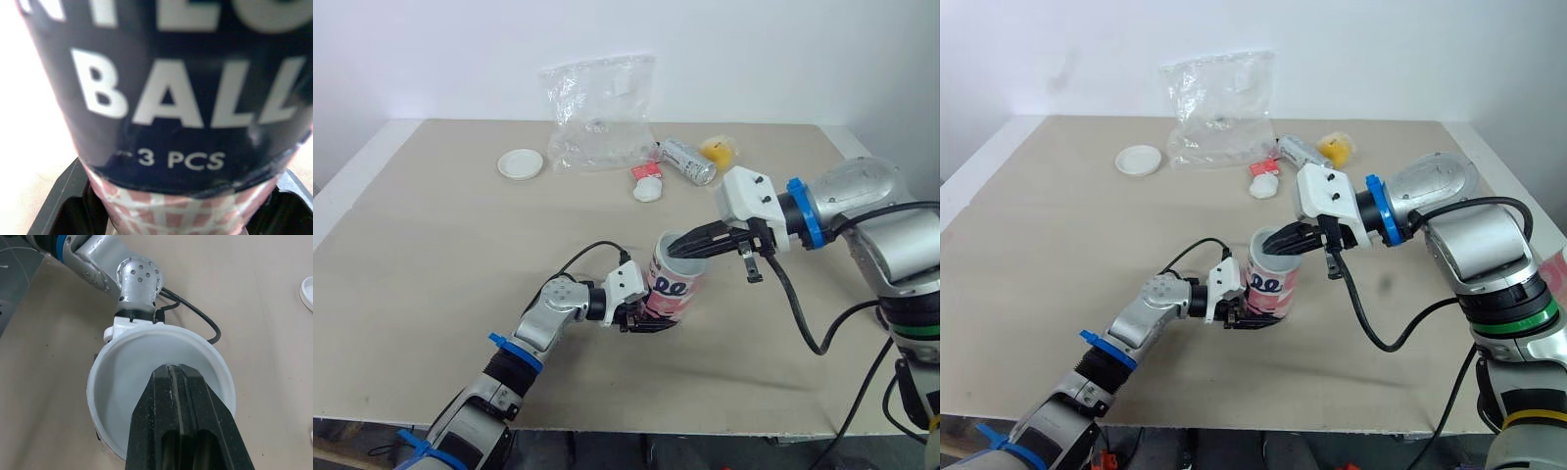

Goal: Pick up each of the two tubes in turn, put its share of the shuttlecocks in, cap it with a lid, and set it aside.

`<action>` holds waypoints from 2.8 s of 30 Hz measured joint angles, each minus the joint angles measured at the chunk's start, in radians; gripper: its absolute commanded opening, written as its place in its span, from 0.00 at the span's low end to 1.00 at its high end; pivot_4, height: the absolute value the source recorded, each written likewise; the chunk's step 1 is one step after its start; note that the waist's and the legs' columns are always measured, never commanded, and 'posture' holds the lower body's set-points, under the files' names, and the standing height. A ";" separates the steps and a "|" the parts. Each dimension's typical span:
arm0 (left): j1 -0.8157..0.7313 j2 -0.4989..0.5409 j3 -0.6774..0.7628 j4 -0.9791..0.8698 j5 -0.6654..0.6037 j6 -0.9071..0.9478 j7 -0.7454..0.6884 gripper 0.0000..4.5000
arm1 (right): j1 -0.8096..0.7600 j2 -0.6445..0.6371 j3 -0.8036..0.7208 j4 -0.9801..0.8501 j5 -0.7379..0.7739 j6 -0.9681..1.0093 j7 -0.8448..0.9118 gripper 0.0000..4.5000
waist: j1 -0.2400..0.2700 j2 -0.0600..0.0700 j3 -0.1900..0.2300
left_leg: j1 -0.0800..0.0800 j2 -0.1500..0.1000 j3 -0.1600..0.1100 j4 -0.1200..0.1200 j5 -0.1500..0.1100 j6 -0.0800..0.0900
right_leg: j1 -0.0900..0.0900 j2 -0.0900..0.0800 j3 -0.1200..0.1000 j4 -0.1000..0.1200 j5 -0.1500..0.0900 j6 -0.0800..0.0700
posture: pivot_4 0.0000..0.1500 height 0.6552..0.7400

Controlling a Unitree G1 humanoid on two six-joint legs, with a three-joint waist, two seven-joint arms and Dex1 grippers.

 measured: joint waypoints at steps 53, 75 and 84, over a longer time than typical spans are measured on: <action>0.003 0.015 -0.001 0.000 0.013 -0.008 -0.003 0.65 | 0.029 0.147 -0.252 0.199 0.083 0.291 -0.013 0.01 | -0.019 -0.015 -0.017 | -0.003 0.000 0.001 -0.002 -0.002 -0.003 | -0.004 -0.003 0.000 -0.003 0.000 -0.003 | 1.00 1.00; 0.014 0.014 0.054 0.023 -0.049 0.003 -0.018 0.65 | 0.657 0.329 -0.595 -0.022 0.245 0.170 -0.395 0.01 | -0.023 -0.007 -0.014 | -0.002 -0.001 -0.001 -0.003 -0.002 -0.002 | -0.003 0.000 0.001 -0.003 0.000 0.004 | 1.00 1.00; 0.019 0.025 0.043 0.045 -0.025 -0.091 -0.057 0.97 | 0.792 0.243 -0.443 0.013 0.086 -0.125 -0.244 0.63 | -0.023 -0.008 -0.014 | -0.002 -0.001 -0.002 -0.003 -0.003 -0.002 | -0.002 0.000 0.001 -0.003 -0.002 0.003 | 1.00 1.00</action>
